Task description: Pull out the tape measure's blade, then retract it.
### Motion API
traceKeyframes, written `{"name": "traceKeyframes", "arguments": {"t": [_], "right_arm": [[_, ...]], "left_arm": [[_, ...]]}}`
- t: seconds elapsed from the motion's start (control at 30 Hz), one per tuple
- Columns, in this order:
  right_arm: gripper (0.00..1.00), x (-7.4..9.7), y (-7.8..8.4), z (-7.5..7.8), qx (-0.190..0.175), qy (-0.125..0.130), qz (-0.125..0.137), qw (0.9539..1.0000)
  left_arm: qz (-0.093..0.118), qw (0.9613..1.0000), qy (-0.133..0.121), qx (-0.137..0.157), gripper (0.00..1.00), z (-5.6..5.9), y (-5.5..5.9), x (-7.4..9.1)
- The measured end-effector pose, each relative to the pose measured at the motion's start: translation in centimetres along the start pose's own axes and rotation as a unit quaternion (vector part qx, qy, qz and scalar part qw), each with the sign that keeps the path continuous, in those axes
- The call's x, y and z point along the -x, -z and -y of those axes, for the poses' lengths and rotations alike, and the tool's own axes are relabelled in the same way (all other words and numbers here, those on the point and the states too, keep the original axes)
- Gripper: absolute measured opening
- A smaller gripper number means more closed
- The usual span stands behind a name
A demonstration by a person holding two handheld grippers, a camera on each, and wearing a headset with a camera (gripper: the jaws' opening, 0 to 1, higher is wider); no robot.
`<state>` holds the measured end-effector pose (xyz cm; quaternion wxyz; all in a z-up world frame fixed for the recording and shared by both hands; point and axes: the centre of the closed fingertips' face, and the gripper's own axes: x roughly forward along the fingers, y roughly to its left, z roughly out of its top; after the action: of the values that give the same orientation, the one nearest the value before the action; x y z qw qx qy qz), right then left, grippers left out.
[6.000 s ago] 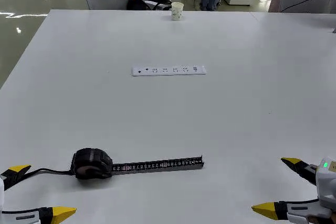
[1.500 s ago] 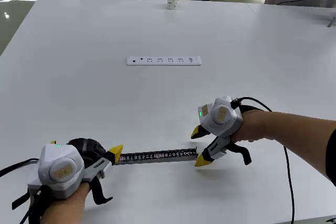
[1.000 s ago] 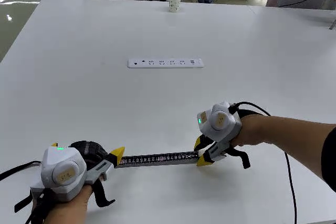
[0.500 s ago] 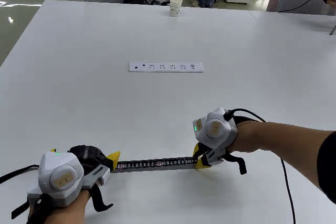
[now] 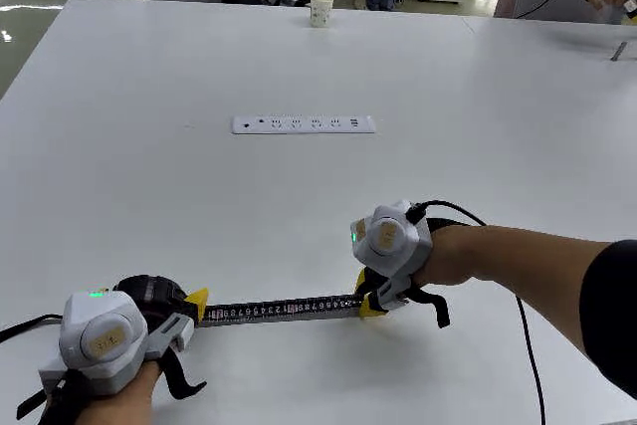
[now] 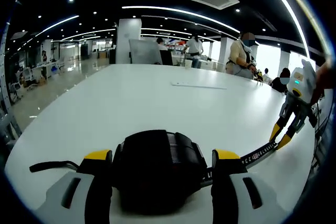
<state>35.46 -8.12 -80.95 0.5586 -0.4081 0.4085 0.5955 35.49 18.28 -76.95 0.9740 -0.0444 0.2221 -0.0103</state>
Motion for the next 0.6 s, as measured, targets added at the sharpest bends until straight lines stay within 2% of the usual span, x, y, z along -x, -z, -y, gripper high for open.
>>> {"name": "traceKeyframes", "arguments": {"t": [0.2, 0.37, 0.43, 0.6], "right_arm": [[0.10, -0.01, 0.02, 0.04, -0.008, -0.001, -0.001, 1.0000], [0.10, -0.02, 0.01, 0.05, -0.008, -0.003, -0.004, 1.0000], [0.10, -0.02, 0.01, 0.07, -0.010, -0.004, -0.004, 0.9999], [0.09, -0.08, -0.06, 0.15, -0.008, -0.004, -0.008, 0.9999]], "left_arm": [[-0.012, 0.9998, -0.009, 0.014, 0.68, -0.47, 0.03, 0.14], [-0.025, 0.9996, -0.004, 0.007, 0.66, -0.40, 0.16, 0.14], [-0.041, 0.9991, -0.005, 0.007, 0.66, -0.42, 0.27, -0.06], [-0.044, 0.9990, -0.003, -0.003, 0.65, -0.44, 0.50, 0.06]]}}
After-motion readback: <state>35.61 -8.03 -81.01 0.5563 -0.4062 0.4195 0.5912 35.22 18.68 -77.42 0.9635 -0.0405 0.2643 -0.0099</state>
